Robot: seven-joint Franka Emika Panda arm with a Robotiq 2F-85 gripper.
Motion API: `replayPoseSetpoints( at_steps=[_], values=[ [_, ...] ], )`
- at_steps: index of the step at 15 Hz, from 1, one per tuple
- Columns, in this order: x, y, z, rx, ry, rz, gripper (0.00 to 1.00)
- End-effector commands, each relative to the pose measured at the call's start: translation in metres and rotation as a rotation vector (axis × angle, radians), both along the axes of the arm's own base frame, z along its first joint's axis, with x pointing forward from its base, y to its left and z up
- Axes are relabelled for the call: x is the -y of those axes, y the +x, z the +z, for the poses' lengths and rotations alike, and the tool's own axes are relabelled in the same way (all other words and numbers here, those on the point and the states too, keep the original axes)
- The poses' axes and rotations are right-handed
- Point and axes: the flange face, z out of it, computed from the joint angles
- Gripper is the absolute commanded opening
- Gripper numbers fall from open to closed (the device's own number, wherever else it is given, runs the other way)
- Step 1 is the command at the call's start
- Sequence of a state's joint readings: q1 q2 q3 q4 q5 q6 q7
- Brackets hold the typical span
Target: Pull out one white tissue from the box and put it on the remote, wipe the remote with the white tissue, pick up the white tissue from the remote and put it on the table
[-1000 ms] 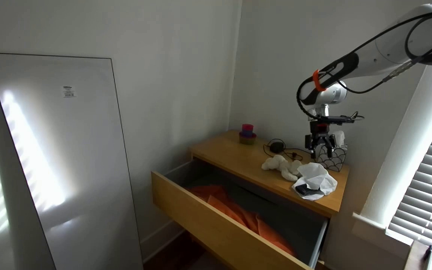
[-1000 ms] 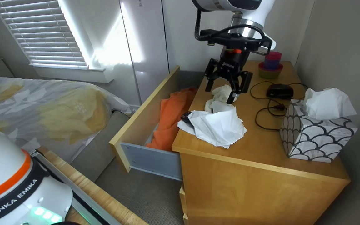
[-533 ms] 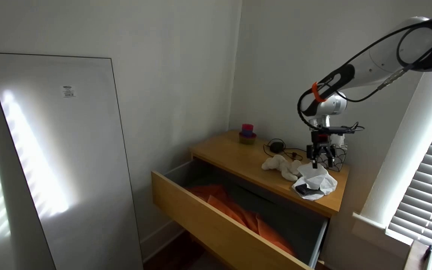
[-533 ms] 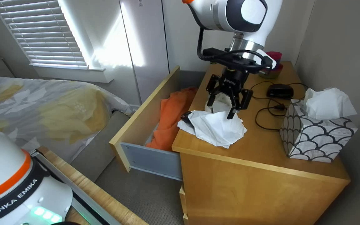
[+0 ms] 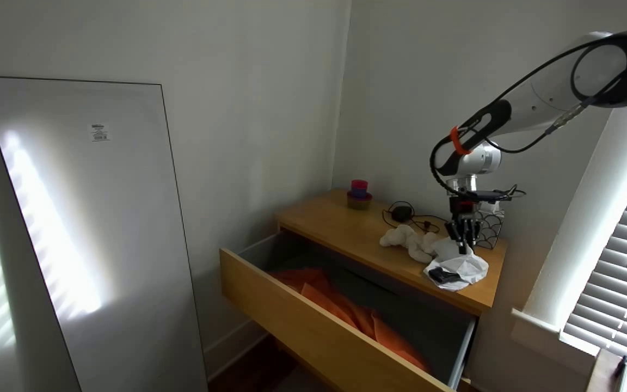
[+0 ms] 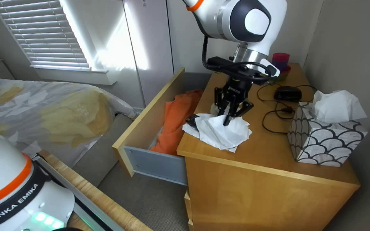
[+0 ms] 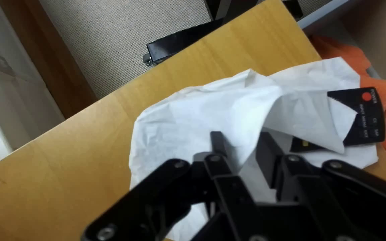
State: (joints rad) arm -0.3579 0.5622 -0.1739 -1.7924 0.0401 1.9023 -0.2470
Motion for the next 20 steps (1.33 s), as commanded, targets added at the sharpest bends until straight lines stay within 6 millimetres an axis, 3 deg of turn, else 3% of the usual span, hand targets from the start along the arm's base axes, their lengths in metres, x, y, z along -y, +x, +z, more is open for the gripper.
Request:
replayPoseSetpoints(
  at_steps=[1, 7, 13, 20],
  values=[
    [-0.012, -0.004, -0.008, 0.013, 0.012, 0.028, 0.02],
    [-0.038, -0.014, -0.012, 0.03, 0.009, 0.088, 0.0],
    [-0.063, -0.014, -0.032, 0.077, 0.002, 0.245, 0.0],
    [-0.095, -0.018, -0.017, 0.128, -0.018, 0.348, 0.0]
  ],
)
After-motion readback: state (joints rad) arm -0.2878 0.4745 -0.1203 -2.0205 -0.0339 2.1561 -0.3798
